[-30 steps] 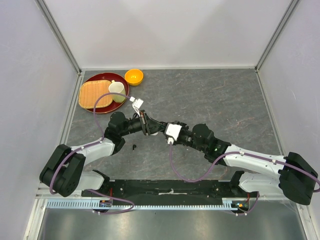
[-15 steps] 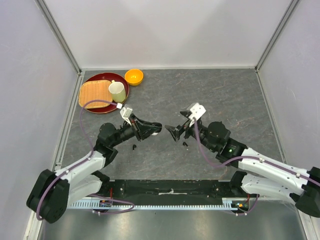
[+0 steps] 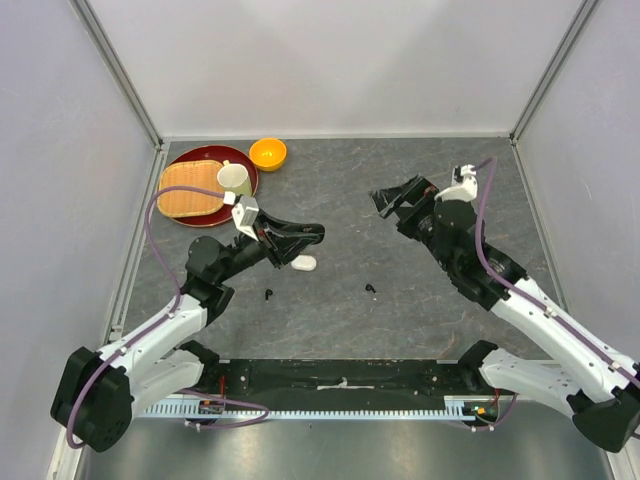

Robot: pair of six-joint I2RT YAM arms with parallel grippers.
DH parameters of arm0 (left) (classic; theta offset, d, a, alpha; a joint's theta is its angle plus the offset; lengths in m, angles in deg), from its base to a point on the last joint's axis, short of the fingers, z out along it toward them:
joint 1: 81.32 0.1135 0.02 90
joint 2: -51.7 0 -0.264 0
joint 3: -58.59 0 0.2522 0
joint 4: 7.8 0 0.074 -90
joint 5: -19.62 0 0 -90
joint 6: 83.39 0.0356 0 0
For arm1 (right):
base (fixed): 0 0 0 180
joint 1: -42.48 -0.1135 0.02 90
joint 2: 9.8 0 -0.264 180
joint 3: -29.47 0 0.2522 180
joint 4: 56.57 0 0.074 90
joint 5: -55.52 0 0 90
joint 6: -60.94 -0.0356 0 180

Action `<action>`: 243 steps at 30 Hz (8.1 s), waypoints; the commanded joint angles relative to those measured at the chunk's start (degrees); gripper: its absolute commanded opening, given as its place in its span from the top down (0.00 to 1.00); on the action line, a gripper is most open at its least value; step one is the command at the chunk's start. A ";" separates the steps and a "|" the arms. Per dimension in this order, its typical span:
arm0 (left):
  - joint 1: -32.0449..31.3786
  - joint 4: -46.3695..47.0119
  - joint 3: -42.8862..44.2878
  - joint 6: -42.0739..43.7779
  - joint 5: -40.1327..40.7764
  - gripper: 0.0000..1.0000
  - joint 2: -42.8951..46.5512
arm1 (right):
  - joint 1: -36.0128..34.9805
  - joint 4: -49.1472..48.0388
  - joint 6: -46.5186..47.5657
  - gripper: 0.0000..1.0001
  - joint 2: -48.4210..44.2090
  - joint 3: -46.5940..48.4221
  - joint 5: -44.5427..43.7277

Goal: Insert the wireless bluetooth earbuds into the charging case
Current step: Open the charging case.

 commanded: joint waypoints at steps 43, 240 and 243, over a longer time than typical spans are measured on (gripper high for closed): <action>-3.02 10.96 -5.79 11.53 -3.53 0.98 6.02 | -7.54 -58.38 -45.68 0.31 18.97 -19.40 40.33; -5.22 20.72 -10.80 -4.11 -11.26 0.98 7.51 | -10.80 -7.93 -2.53 0.16 5.00 -2.70 27.67; -5.13 20.45 -10.98 -4.28 -11.53 0.98 7.60 | -10.71 -8.37 -2.62 0.16 5.00 -2.35 27.76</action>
